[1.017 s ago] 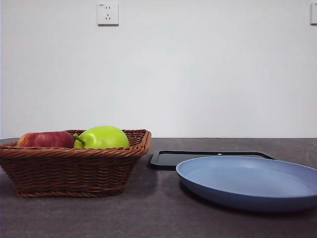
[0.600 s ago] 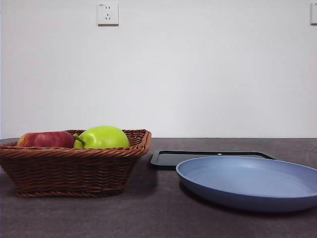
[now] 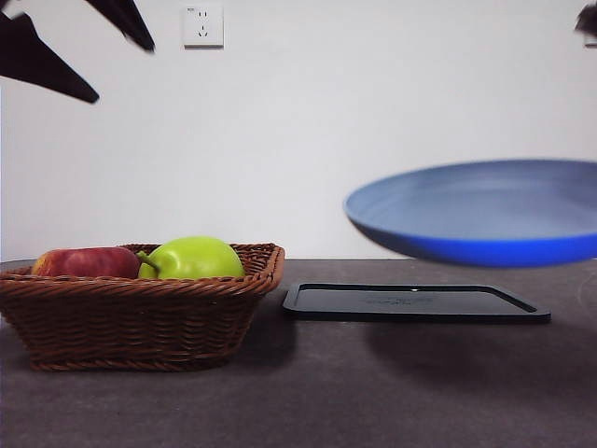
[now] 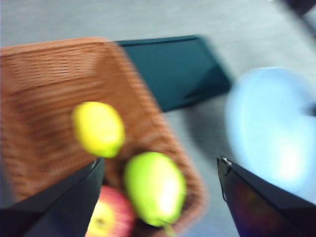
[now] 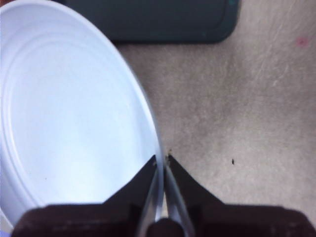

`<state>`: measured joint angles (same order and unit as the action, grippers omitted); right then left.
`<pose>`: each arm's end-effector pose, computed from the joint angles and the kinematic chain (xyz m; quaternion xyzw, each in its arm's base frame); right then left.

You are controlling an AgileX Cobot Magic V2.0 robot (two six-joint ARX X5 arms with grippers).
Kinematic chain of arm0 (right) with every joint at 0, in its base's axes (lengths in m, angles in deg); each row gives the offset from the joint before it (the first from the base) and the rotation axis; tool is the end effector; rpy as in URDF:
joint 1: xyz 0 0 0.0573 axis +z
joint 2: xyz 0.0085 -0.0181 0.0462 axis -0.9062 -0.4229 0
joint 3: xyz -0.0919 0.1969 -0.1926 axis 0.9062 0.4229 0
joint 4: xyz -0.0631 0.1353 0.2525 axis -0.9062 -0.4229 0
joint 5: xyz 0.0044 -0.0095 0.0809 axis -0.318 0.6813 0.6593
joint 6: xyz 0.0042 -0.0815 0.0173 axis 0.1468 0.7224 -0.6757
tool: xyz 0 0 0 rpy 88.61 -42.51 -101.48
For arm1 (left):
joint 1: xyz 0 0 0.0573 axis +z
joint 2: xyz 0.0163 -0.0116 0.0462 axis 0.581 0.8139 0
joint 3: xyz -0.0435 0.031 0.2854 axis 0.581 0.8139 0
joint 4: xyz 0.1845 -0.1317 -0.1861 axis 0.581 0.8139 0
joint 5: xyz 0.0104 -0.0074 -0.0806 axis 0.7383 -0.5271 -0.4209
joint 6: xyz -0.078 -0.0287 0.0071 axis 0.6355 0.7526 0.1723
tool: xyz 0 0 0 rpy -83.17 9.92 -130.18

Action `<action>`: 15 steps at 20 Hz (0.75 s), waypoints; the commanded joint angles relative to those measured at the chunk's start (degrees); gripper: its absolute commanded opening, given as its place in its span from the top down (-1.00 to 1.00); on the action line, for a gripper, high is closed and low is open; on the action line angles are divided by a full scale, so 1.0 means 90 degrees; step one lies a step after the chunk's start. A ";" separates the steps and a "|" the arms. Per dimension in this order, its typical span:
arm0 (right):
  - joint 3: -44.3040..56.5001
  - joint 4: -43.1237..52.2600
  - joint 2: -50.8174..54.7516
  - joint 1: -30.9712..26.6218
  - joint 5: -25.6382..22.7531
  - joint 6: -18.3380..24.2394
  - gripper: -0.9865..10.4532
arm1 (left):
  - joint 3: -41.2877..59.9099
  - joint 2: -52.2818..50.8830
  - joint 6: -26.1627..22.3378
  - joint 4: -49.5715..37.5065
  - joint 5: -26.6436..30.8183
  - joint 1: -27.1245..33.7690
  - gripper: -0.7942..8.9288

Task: Take the lemon from the basket,put the lemon in the plate,hand out the plate

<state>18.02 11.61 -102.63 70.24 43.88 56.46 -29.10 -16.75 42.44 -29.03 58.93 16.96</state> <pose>0.2365 0.0434 0.2407 0.0964 0.5070 0.1488 0.8435 0.2580 -0.1120 0.3087 -0.0843 0.3687 -0.2792 0.8826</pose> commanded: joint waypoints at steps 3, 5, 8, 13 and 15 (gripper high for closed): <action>-0.0087 -0.0017 0.0301 0.0012 0.0024 -0.0041 0.82 | -0.1107 0.1651 -0.0398 0.0452 0.1200 -0.0449 0.01; -0.0087 -0.0034 0.0313 0.0015 0.0024 -0.0044 0.82 | -0.1508 0.2361 -0.0461 0.0442 0.1282 -0.0600 0.01; -0.0087 -0.0058 0.0311 0.0015 0.0024 -0.0041 0.82 | -0.1955 0.3235 -0.0466 0.0376 0.1542 -0.0843 0.01; -0.0087 -0.0058 0.0311 0.0015 0.0022 -0.0039 0.82 | -0.2018 0.4260 -0.0481 -0.0109 0.2113 -0.0974 0.01; -0.0087 -0.0058 0.0311 0.0015 0.0022 -0.0036 0.82 | -0.2018 0.4595 -0.0486 -0.0136 0.2276 -0.0971 0.01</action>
<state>18.02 10.50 -99.55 70.24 43.88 56.44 -46.33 23.95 38.65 -29.60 79.37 8.45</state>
